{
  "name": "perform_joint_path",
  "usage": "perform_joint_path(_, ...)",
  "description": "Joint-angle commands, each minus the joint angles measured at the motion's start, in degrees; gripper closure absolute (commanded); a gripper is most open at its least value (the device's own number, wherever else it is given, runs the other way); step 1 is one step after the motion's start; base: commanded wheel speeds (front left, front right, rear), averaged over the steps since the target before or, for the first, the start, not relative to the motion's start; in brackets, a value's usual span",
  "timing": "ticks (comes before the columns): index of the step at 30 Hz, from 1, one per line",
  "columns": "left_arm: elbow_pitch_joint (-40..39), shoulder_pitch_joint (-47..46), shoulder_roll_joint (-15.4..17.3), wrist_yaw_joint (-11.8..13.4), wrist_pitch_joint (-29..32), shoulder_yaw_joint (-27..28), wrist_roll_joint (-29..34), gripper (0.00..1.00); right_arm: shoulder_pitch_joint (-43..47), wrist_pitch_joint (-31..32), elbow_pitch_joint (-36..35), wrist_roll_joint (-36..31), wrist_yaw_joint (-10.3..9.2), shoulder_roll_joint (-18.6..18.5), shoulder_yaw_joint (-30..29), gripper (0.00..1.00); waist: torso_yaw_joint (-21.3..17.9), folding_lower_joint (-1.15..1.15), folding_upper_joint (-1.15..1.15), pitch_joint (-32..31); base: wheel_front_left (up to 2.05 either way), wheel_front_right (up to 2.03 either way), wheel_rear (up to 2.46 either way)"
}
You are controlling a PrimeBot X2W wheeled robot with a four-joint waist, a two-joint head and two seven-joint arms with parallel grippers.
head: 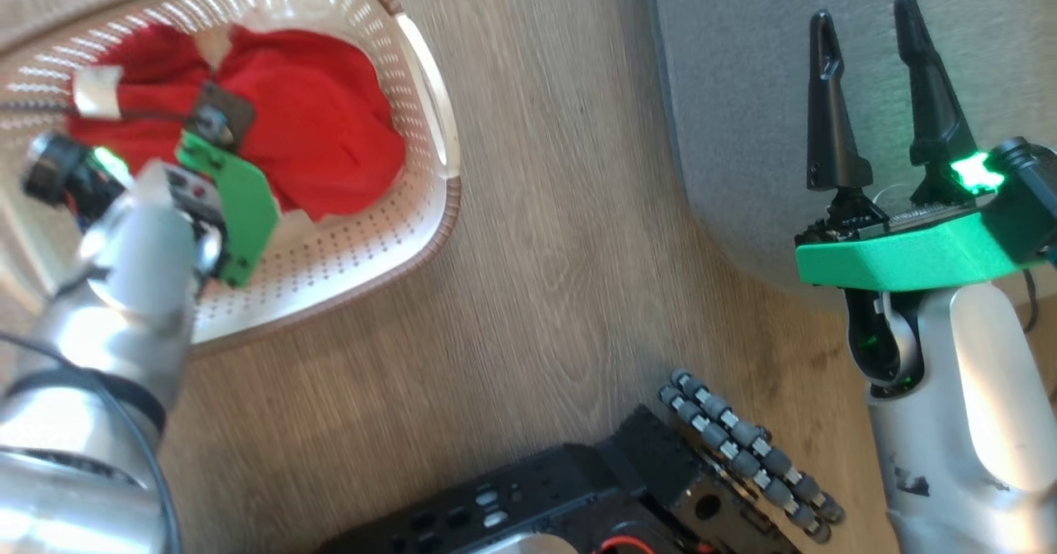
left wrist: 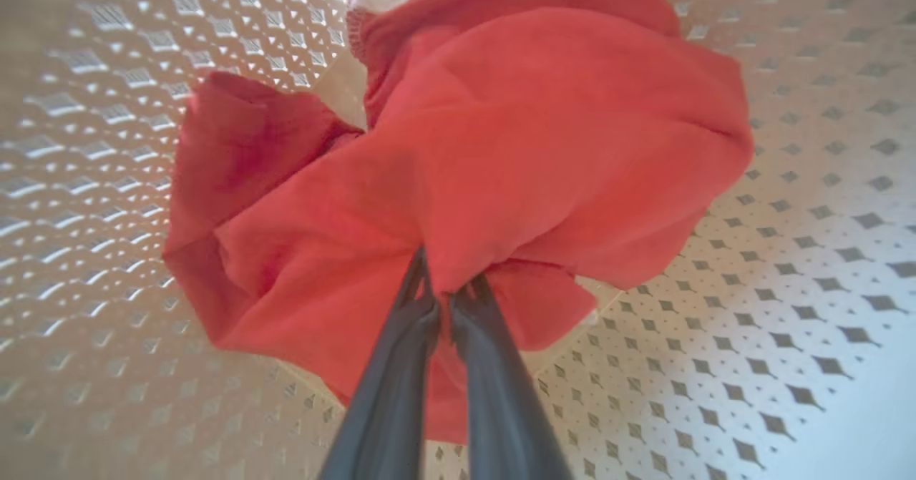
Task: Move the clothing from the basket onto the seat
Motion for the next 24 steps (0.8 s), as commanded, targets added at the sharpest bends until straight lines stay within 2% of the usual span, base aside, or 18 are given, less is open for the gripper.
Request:
perform_joint_path(1, -0.6, 2.4, 0.4, 0.4, -1.4, 1.1, -0.7, 1.0, 2.5, 0.0, -1.0, -0.5, -0.01, -0.2, 0.3, 0.0, 1.4, 0.0, 0.0, -4.2, 0.0, 0.0, 0.0)
perform_joint_path(10, -0.7, 8.1, -3.0, 1.4, -9.8, 2.6, -4.1, 1.0, 4.3, 0.0, 1.0, -3.5, -0.01, -0.2, -0.8, 0.0, 5.4, 0.0, 0.0, -15.8, 0.0, 0.0, 0.0)
perform_joint_path(16, -2.6, 11.0, -5.0, 1.1, -12.1, 4.5, -7.2, 1.0, 5.6, 0.0, 2.3, -5.4, -0.01, -0.2, -1.4, 0.0, 8.6, 0.0, 0.0, -22.1, 0.0, 0.0, 0.0)
perform_joint_path(24, -19.1, 17.3, -4.6, 2.1, -12.2, 7.2, -8.3, 1.0, 7.2, 0.0, 3.0, -6.1, -0.01, -0.2, -0.9, 0.0, 12.4, 0.0, 0.0, -29.5, 0.0, 0.0, 0.0)
